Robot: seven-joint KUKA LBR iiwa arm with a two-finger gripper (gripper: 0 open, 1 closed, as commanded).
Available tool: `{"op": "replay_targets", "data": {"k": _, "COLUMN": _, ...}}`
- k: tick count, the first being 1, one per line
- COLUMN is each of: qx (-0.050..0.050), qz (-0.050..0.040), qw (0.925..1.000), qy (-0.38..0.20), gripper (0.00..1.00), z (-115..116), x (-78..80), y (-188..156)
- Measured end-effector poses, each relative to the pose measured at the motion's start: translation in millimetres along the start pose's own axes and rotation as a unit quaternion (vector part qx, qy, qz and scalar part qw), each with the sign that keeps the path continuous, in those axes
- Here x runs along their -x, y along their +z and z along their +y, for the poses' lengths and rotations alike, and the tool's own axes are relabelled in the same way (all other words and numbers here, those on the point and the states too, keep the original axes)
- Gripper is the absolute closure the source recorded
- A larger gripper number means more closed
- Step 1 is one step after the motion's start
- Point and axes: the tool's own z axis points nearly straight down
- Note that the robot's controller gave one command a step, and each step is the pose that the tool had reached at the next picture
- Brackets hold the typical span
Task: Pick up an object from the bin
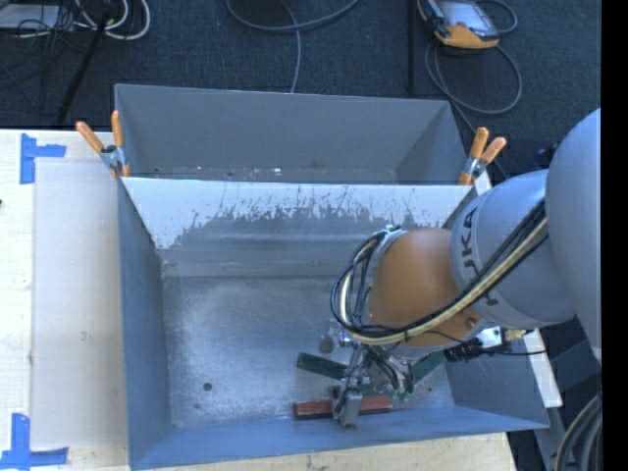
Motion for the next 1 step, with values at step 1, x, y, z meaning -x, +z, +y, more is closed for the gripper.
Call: {"op": "replay_targets", "data": {"k": 1, "qx": 0.000, "qz": -0.0002, "qw": 1.0000, "qy": 0.002, "gripper": 0.00, "z": -0.3, "x": 0.4, "y": -0.1}}
